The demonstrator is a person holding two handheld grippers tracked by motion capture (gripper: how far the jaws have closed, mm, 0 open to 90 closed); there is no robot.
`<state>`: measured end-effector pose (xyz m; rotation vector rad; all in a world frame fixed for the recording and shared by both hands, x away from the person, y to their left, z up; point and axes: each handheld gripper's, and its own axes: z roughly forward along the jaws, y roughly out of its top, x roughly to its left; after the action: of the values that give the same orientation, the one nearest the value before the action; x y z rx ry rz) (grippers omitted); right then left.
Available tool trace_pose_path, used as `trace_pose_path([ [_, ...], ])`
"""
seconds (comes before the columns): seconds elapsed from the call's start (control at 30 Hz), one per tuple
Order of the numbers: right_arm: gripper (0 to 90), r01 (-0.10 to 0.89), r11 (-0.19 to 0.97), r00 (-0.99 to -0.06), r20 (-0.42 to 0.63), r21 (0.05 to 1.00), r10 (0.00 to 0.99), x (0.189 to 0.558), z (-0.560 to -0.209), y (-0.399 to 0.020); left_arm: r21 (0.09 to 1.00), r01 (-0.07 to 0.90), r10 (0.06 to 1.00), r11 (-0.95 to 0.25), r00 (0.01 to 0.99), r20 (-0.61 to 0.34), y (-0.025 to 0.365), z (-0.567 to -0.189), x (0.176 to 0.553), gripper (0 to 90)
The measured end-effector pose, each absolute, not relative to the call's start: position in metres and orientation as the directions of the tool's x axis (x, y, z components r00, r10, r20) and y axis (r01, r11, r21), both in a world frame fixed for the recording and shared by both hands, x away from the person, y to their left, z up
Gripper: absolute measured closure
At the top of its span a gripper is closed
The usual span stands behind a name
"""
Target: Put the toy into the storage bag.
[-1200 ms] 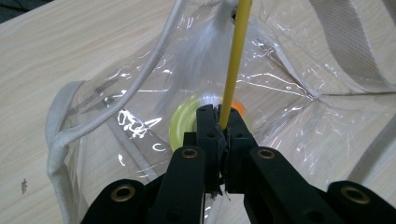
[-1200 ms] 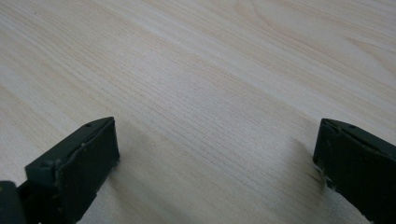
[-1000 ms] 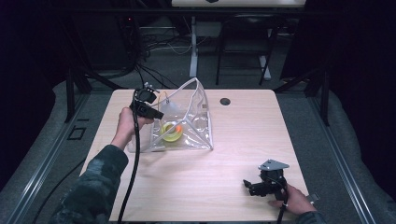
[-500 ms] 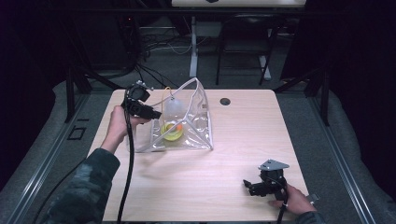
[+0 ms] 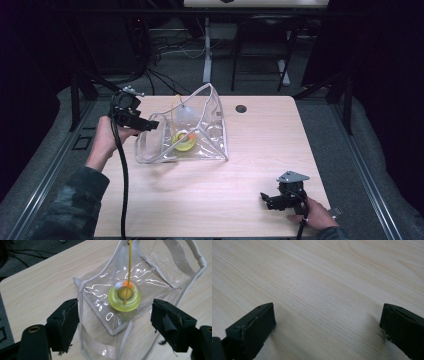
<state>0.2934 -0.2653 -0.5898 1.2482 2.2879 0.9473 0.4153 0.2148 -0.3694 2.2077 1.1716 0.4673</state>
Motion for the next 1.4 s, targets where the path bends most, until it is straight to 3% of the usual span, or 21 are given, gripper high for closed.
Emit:
trace_pose_path([
  [0.07, 0.0, 0.595, 0.382, -0.541, 0.001, 0.707, 0.841, 0.293, -0.59, -0.265, 0.642, 0.63, 0.837, -0.438, 0.546, 0.035, 0.219, -0.37, 0.411, 15.7],
  [0.7, 0.0, 0.593, 0.379, -0.54, 0.002, 0.71, 0.841, 0.293, -0.59, -0.265, 0.605, 0.688, 0.881, -0.401, 0.471, 0.048, 0.257, -0.411, 0.373, 0.2],
  [1.4, 0.0, 0.593, 0.379, -0.541, 0.004, 0.71, 0.841, 0.293, -0.59, -0.265, 0.612, 0.717, 0.906, -0.332, 0.423, -0.004, 0.284, -0.498, 0.324, 0.0],
])
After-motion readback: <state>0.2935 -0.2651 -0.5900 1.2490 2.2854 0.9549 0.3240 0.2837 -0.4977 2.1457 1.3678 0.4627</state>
